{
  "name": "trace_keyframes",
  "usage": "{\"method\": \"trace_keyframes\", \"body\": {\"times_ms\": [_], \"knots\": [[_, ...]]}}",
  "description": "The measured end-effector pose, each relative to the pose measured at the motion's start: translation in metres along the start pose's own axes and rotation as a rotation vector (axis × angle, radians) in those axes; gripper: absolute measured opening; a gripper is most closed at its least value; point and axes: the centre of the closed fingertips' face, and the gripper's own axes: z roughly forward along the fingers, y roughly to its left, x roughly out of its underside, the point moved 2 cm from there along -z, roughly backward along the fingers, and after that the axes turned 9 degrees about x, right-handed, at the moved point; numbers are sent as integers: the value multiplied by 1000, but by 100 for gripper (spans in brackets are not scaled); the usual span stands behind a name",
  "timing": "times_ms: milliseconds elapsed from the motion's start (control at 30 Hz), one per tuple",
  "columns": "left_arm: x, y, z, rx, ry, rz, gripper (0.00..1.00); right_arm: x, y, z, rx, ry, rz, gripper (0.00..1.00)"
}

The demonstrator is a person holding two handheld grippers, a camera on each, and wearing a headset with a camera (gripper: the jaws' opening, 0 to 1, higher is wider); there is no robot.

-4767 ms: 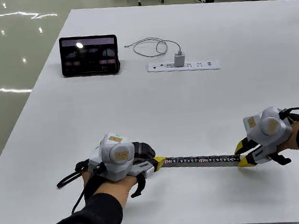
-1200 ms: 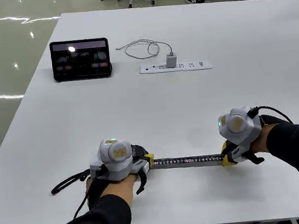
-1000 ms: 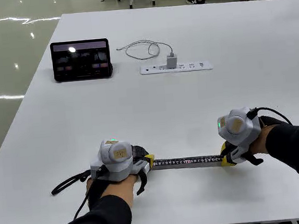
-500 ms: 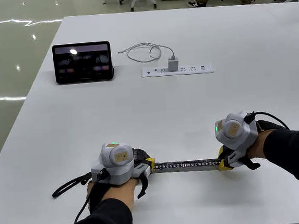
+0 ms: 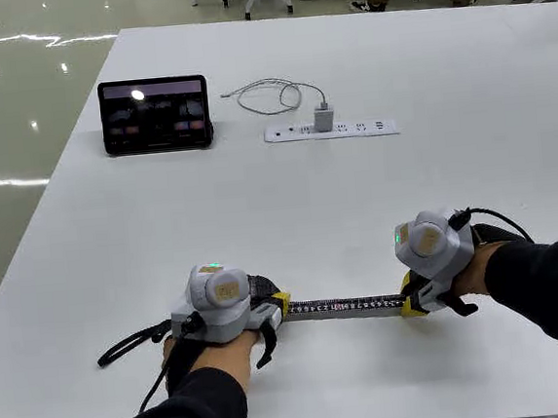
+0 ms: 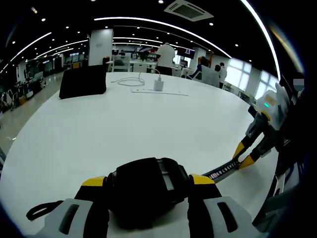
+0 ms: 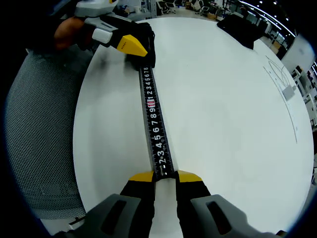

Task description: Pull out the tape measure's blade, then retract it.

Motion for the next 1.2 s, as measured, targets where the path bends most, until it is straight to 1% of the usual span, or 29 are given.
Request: {"method": "trace_keyframes", "body": {"times_ms": [633, 867, 1033, 1200], "knots": [[0, 0, 0, 2, -1, 0, 60, -12, 3, 4, -1, -12, -13, 11], [0, 0, 0, 3, -2, -1, 60, -17, 4, 6, -1, -19, -3, 11], [0, 0, 0, 3, -2, -1, 60, -21, 6, 7, -4, -20, -22, 11], [0, 0, -1, 5, -2, -1, 60, -24, 8, 8, -13, -33, -60, 11]]}}
